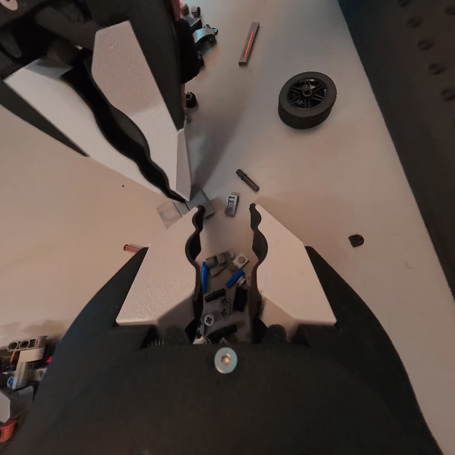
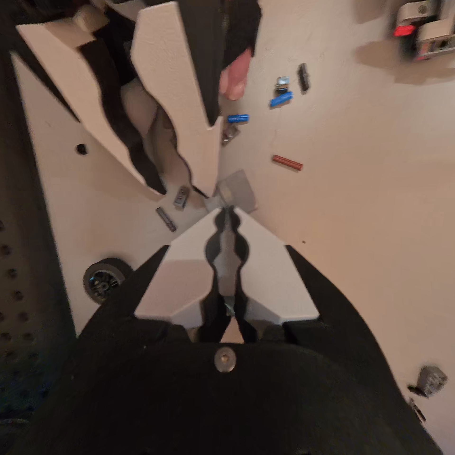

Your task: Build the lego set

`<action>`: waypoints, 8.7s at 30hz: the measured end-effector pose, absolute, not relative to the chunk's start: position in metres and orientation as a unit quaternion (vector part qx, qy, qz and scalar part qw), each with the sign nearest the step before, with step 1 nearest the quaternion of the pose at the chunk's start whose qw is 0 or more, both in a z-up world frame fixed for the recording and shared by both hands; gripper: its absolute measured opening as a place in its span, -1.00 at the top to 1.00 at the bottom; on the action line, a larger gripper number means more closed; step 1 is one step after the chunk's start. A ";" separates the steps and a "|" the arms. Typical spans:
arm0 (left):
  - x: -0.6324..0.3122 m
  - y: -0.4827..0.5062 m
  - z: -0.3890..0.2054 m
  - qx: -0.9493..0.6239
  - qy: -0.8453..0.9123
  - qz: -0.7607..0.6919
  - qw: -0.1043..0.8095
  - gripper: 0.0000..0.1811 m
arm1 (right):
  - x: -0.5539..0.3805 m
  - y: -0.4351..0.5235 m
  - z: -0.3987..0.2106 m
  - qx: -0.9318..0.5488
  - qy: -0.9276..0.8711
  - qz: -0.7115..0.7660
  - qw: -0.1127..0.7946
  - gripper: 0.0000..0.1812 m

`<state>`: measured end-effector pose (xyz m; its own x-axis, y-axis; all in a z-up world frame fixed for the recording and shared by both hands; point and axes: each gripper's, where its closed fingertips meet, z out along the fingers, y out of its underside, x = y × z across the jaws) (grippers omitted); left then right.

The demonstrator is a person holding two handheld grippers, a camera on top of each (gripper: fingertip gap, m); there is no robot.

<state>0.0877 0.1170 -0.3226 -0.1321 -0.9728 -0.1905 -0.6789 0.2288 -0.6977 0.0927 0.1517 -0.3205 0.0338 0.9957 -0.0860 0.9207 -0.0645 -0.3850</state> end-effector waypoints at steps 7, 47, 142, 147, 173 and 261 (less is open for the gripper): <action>0.088 0.118 -0.323 -0.580 0.712 -0.239 0.316 0.59 | 0.092 0.151 -0.321 -0.713 -0.673 0.168 0.102 1.00; 0.079 0.125 -0.323 -0.599 0.700 -0.241 0.306 0.55 | 0.090 0.153 -0.322 -0.734 -0.658 0.163 0.045 1.00; 0.067 0.157 -0.230 -0.593 0.523 -0.441 0.424 0.96 | 0.060 0.162 -0.211 -0.628 -0.641 0.318 0.305 0.94; 0.065 0.162 -0.224 -0.597 0.493 -0.463 0.431 0.96 | 0.061 0.171 -0.213 -0.633 -0.644 0.274 0.331 0.70; 0.065 0.170 -0.250 -0.619 0.512 -0.417 0.426 0.82 | 0.102 0.141 -0.314 -0.725 -0.639 0.256 0.035 0.95; 0.077 0.164 -0.293 -0.627 0.608 -0.261 0.411 0.63 | 0.265 0.261 -0.290 -0.883 -0.412 -0.019 0.226 1.00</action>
<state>0.0769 0.1644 -0.2931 0.1246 -0.9771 -0.1722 -0.5474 0.0771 -0.8333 0.2648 0.2608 -0.2903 0.6606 0.7182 0.2187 0.7351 -0.5595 -0.3830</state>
